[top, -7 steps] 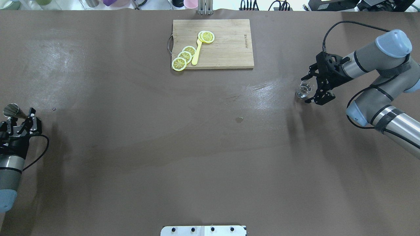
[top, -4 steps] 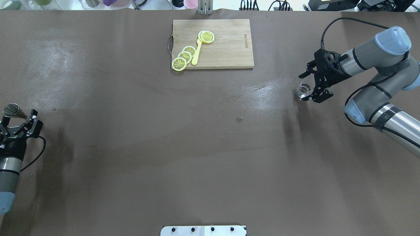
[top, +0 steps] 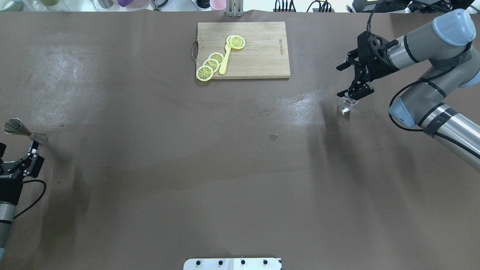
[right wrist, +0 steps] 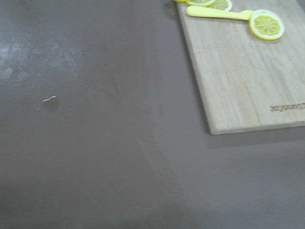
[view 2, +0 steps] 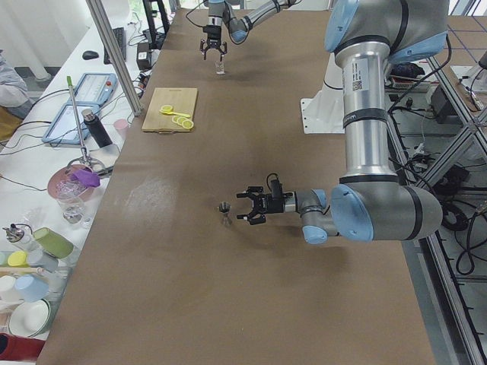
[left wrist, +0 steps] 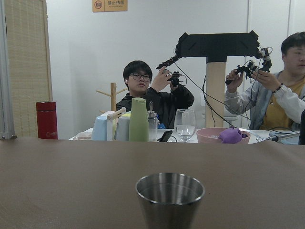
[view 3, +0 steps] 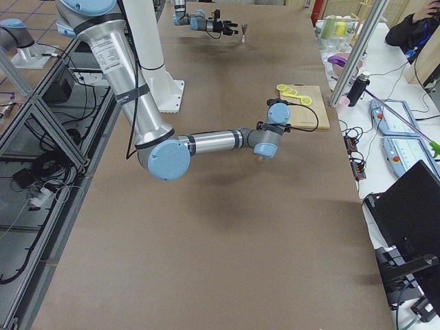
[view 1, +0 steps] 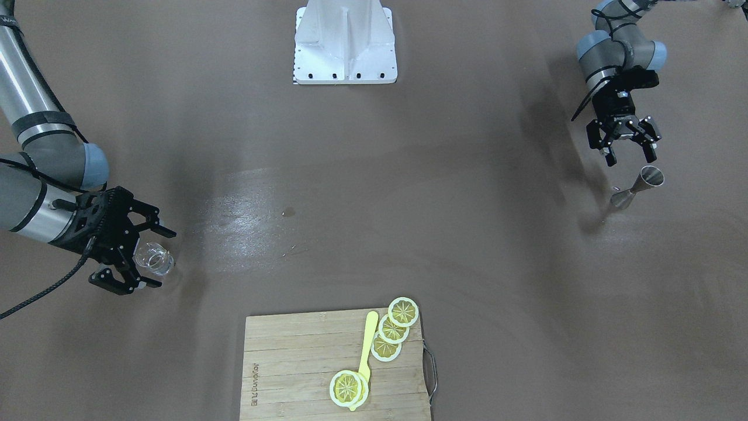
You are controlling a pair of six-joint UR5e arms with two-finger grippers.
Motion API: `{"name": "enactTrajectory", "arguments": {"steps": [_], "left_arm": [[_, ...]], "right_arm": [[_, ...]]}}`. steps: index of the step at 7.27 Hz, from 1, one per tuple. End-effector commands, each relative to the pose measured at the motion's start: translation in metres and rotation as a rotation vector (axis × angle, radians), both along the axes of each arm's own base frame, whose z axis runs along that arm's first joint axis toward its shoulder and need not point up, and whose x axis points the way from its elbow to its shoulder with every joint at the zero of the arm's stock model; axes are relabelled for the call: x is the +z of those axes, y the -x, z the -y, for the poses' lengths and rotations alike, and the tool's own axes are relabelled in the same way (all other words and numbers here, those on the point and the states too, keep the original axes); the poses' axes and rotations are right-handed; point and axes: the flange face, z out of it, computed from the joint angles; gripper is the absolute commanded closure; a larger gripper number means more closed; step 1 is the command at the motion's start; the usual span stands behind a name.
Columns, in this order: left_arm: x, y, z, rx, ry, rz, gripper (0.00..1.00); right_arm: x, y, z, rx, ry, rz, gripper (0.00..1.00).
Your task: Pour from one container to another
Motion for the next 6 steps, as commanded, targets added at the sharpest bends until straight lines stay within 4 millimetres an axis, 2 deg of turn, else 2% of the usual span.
{"name": "enactTrajectory", "arguments": {"steps": [1,2,3,4,5,6], "left_arm": [[-0.031,0.001,-0.040,0.021,-0.097,-0.013,0.01],[-0.058,-0.004,-0.064,0.052,-0.132,-0.062,0.01],[-0.085,-0.012,-0.075,0.084,-0.125,-0.113,0.01],[-0.107,-0.021,-0.078,0.099,-0.119,-0.103,0.01],[-0.118,-0.031,-0.080,0.133,-0.099,-0.058,0.01],[-0.142,-0.040,-0.081,0.188,-0.054,-0.061,0.01]], "right_arm": [[-0.032,-0.040,0.032,0.236,0.121,-0.005,0.00],[-0.032,-0.069,0.046,0.309,0.191,-0.042,0.00],[-0.029,-0.100,0.059,0.357,0.251,-0.085,0.00],[-0.014,-0.136,0.071,0.412,0.347,-0.136,0.00],[0.006,-0.171,0.079,0.464,0.465,-0.192,0.00],[0.024,-0.189,0.077,0.507,0.563,-0.253,0.00]]}}
